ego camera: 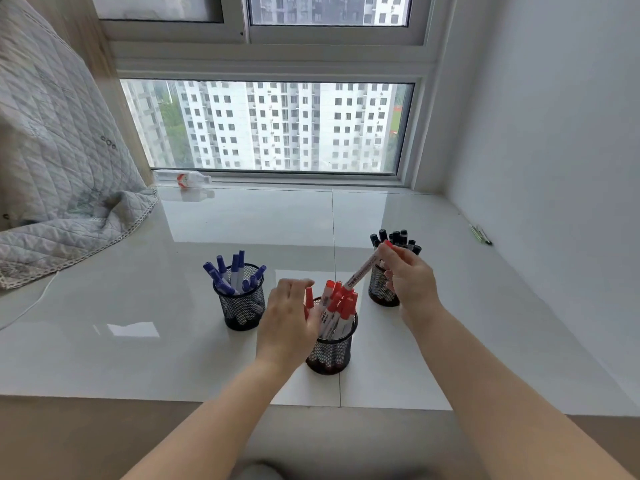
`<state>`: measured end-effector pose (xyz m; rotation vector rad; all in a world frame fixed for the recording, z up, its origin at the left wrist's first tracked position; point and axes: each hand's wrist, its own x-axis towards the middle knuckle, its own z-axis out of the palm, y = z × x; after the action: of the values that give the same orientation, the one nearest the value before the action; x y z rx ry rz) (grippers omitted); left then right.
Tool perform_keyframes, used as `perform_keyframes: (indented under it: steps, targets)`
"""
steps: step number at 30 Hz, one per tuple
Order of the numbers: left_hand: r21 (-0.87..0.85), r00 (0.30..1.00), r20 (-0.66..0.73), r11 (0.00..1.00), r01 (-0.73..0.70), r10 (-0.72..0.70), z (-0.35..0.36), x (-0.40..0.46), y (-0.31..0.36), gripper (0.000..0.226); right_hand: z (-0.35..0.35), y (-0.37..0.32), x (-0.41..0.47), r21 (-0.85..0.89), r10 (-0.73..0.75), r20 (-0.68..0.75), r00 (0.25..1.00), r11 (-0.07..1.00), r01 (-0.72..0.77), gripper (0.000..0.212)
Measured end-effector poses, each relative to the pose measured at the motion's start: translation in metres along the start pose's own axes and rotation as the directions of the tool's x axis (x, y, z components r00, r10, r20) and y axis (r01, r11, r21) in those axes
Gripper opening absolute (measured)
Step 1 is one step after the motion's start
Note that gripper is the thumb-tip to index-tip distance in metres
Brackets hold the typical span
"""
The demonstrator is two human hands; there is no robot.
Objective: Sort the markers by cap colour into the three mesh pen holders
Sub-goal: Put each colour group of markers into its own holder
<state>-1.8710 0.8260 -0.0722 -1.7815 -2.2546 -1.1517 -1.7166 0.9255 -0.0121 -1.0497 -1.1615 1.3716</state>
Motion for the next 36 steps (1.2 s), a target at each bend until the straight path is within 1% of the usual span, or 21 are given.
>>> perform_keyframes:
  steps: [2, 3, 6, 9, 13, 16, 18, 21, 23, 26, 30, 31, 33, 34, 36]
  targets:
    - [0.074, 1.0, 0.015, 0.997, -0.027, 0.026, 0.0, 0.01, 0.0, 0.039, -0.007, -0.004, 0.001, 0.097, 0.047, -0.054, 0.997, 0.994, -0.042, 0.008]
    - [0.106, 0.999, 0.043, 0.994, -0.032, 0.028, -0.001, 0.015, 0.0, 0.04, -0.01, -0.004, 0.002, 0.098, 0.055, -0.084, 0.995, 0.994, -0.046, 0.011]
    - [0.151, 0.985, 0.174, 0.988, -0.032, 0.005, -0.001, 0.032, 0.001, 0.041, -0.019, -0.002, 0.002, 0.072, 0.062, -0.163, 0.985, 0.996, -0.051, 0.018]
    - [0.184, 0.949, 0.314, 0.98, -0.078, 0.016, -0.002, 0.047, 0.007, 0.037, -0.027, 0.002, 0.003, 0.117, 0.115, -0.212, 0.971, 0.989, -0.092, 0.016]
    - [0.167, 0.888, 0.458, 0.978, -0.124, 0.035, -0.001, 0.061, 0.019, 0.035, -0.033, 0.004, 0.002, 0.23, 0.167, -0.194, 0.967, 0.966, -0.12, 0.009]
    - [0.19, 0.856, 0.516, 0.969, -0.158, 0.039, 0.002, 0.066, 0.024, 0.035, -0.035, 0.005, -0.001, 0.252, 0.171, -0.142, 0.975, 0.959, -0.131, 0.005]
    - [0.206, 0.842, 0.54, 0.966, -0.157, 0.021, 0.004, 0.067, 0.024, 0.034, -0.035, 0.007, -0.003, 0.256, 0.185, -0.106, 0.977, 0.955, -0.153, 0.008]
    - [0.212, 0.854, 0.521, 0.969, -0.126, -0.002, 0.005, 0.069, 0.024, 0.03, -0.034, 0.01, -0.007, 0.28, 0.219, -0.054, 0.974, 0.94, -0.195, 0.011]
    - [0.22, 0.866, 0.5, 0.967, -0.126, -0.001, 0.003, 0.07, 0.023, 0.028, -0.032, 0.011, -0.01, 0.339, 0.24, -0.009, 0.971, 0.914, -0.223, 0.013]
    - [0.25, 0.878, 0.479, 0.955, -0.162, 0.023, -0.001, 0.071, 0.022, 0.025, -0.027, 0.011, -0.014, 0.441, 0.261, 0.083, 0.962, 0.856, -0.271, 0.018]
    - [0.218, 0.925, 0.37, 0.96, -0.176, 0.086, -0.019, 0.074, 0.022, 0.021, -0.021, 0.012, -0.017, 0.52, 0.297, 0.229, 0.927, 0.768, -0.374, 0.021]
    - [0.194, 0.934, 0.341, 0.964, -0.181, 0.107, -0.025, 0.075, 0.022, 0.021, -0.019, 0.012, -0.017, 0.515, 0.295, 0.255, 0.921, 0.765, -0.387, 0.021]
    - [0.113, 0.953, 0.272, 0.979, -0.17, 0.134, -0.037, 0.076, 0.021, 0.02, -0.016, 0.013, -0.017, 0.466, 0.276, 0.28, 0.92, 0.799, -0.381, 0.022]
    - [0.031, 0.965, 0.229, 0.99, -0.136, 0.125, -0.043, 0.076, 0.019, 0.018, -0.014, 0.015, -0.016, 0.427, 0.262, 0.281, 0.923, 0.827, -0.365, 0.023]
    - [-0.205, 0.987, 0.156, 0.979, -0.007, 0.039, -0.051, 0.074, 0.016, 0.011, -0.011, 0.017, -0.017, 0.323, 0.234, 0.271, 0.934, 0.892, -0.317, 0.023]
